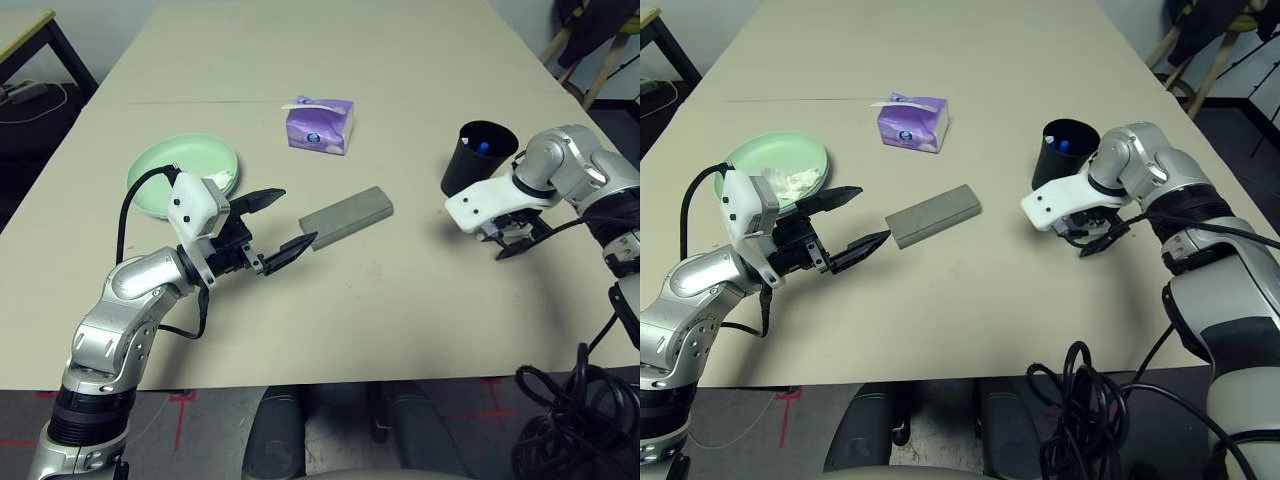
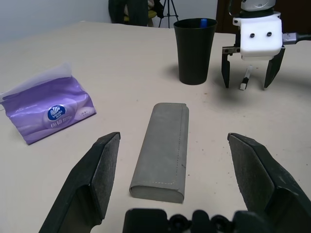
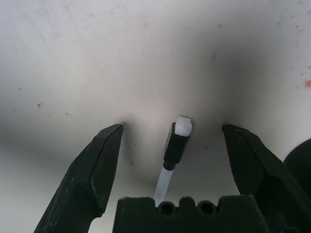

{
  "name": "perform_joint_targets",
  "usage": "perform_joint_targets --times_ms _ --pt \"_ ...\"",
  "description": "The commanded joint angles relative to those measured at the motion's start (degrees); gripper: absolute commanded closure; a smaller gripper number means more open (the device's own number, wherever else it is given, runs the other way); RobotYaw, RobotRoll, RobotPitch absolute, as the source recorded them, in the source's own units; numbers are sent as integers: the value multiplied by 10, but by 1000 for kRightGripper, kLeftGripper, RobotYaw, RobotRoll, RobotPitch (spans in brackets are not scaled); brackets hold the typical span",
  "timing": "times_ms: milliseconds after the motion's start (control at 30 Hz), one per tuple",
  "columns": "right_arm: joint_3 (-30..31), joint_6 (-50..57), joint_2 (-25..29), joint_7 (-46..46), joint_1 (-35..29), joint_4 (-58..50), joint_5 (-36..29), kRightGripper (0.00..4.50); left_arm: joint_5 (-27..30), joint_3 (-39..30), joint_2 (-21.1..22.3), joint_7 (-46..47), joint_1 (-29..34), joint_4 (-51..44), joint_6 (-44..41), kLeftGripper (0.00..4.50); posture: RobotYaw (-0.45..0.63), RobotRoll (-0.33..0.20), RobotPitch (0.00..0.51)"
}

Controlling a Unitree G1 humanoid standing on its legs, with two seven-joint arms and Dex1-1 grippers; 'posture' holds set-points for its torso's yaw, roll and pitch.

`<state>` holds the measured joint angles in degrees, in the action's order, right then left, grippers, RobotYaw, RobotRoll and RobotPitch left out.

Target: Organize and tidy the items on the table.

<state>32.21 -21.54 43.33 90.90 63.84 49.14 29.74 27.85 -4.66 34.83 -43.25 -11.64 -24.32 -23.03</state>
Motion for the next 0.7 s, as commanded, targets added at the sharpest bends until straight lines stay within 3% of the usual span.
perform_joint_targets --times_ms 33,700 --pt "0 3 18 3 -15 -9 4 11 3 5 -3 0 2 -10 -1 0 93 0 199" --pt "-41 141 61 7 -143 -225 -25 11 -4 23 -13 -15 -25 20 10 0 45 0 200"
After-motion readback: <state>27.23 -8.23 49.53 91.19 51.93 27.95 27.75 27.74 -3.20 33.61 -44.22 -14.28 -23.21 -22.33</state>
